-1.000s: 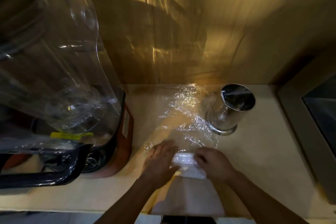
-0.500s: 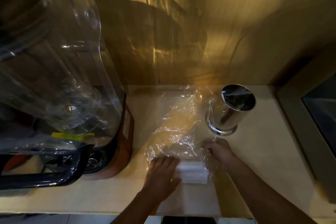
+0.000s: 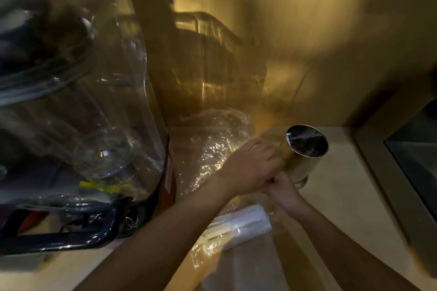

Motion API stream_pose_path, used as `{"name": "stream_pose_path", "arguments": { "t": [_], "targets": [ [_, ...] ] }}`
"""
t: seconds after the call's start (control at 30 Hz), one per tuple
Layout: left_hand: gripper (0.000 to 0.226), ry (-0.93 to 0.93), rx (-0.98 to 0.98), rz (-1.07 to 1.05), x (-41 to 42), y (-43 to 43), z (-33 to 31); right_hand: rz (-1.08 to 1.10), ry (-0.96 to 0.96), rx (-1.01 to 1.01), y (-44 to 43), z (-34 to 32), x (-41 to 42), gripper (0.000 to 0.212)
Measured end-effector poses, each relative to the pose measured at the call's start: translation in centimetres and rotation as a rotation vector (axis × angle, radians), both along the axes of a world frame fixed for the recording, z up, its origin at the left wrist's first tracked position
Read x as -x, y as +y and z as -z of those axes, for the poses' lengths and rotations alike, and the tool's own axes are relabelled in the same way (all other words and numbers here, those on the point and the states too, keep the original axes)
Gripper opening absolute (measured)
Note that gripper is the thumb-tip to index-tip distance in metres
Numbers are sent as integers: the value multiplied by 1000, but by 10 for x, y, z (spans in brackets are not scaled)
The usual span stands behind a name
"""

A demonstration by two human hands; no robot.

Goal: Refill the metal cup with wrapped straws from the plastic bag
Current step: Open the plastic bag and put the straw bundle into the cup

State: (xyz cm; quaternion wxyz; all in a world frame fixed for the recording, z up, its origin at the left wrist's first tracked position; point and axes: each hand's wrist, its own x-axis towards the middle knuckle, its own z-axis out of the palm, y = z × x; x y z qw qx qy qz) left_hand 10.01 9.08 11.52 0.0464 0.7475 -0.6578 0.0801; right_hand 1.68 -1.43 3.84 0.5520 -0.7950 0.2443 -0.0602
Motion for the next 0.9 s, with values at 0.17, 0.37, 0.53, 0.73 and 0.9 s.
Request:
{"name": "stream_pose_path", "arguments": {
  "t": [0.17, 0.37, 0.53, 0.73, 0.9],
  "targets": [
    [27, -244, -398, -95, -16, -16, -23, -34, -27, -111, 3, -8, 7, 35],
    [21, -153, -376, -212, -36, -23, -62, -12, 27, -145, -1, 13, 37, 7],
    [21, -119, -301, -290, -43, -27, -92, 70, -10, -211, -4, 18, 41, 15],
    [19, 6, -244, -388, -54, -17, -131, 164, -83, -179, -13, 19, 50, 13],
    [10, -20, -196, -337, -47, -12, -152, 232, -95, -117, -14, 14, 51, 16]
  ]
}}
